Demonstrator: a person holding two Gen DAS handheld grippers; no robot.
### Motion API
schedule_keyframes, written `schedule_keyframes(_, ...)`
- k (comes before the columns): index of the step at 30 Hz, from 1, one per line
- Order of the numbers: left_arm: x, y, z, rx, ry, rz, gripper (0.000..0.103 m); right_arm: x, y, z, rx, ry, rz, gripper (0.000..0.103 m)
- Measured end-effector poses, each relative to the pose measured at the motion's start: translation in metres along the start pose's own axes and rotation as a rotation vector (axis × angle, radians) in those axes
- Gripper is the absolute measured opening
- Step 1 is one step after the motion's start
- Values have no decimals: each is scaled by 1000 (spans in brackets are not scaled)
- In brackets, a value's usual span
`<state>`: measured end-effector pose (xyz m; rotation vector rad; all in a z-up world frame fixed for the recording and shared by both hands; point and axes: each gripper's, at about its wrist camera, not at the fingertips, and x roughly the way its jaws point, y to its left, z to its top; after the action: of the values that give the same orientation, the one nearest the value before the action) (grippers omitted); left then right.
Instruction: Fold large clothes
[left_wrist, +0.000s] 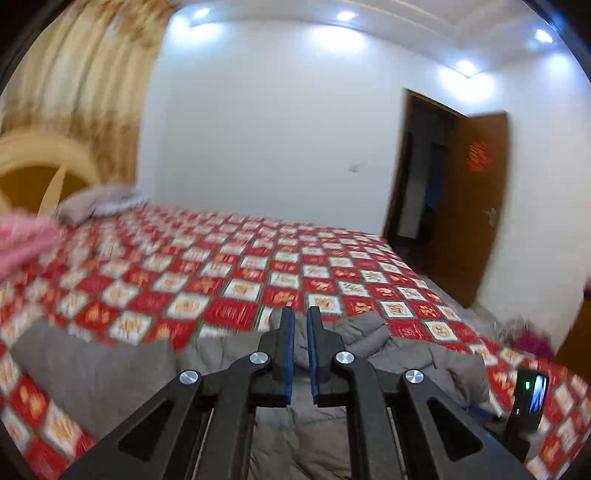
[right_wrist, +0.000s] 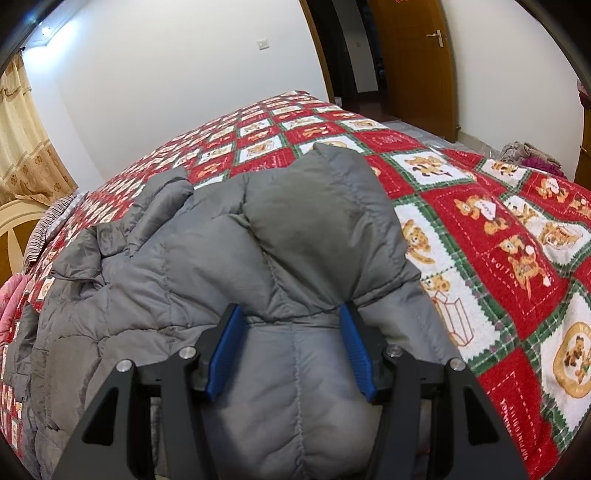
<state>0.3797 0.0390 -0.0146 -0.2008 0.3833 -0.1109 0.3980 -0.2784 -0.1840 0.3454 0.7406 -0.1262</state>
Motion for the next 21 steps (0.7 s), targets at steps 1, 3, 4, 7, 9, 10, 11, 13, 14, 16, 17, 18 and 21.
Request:
schedule_keyframes(1, 3, 12, 0, -61, 20, 10, 7, 0, 0, 0, 2, 0, 2, 57)
schedule_keyframes(3, 14, 58, -3, -239, 90, 79, 8, 0, -1, 1, 4, -2, 7, 57)
schedule_keyframes(4, 19, 80, -5, -300, 129, 145, 9, 0, -2, 0, 6, -2, 9, 57)
schedule_keyframes(7, 20, 152, -16, -405, 188, 344, 44, 0, -2, 0, 6, -3, 14, 58)
schedule_keyframes(9, 8, 201, -23, -477, 156, 507, 76, 0, -2, 0, 4, -2, 12, 59)
schedule_keyframes(10, 2, 224, -26, -520, 136, 576, 77, 0, -2, 0, 3, -2, 12, 59)
schedule_keyframes(11, -4, 247, -29, -570, 126, 630, 78, 0, -2, 0, 3, -2, 13, 59)
schedule_keyframes(13, -3, 288, -40, -672, 143, 711, 79, 0, -2, 0, 3, -2, 12, 59)
schedule_keyframes(14, 1, 309, -48, -731, 189, 753, 79, 0, -2, 0, 3, -2, 12, 59)
schedule_keyframes(16, 16, 337, -63, -832, 273, 765, 79, 0, -2, 0, -1, -1, 9, 59)
schedule_keyframes(17, 23, 348, -71, -879, 307, 756, 79, 0, -2, 0, -3, 0, 6, 59)
schedule_keyframes(18, 28, 353, -75, -886, 321, 779, 79, 1, -1, 0, -6, 0, 3, 59)
schedule_keyframes(21, 36, 340, -67, -783, 239, 778, 79, 1, 0, -1, -12, 2, -2, 60)
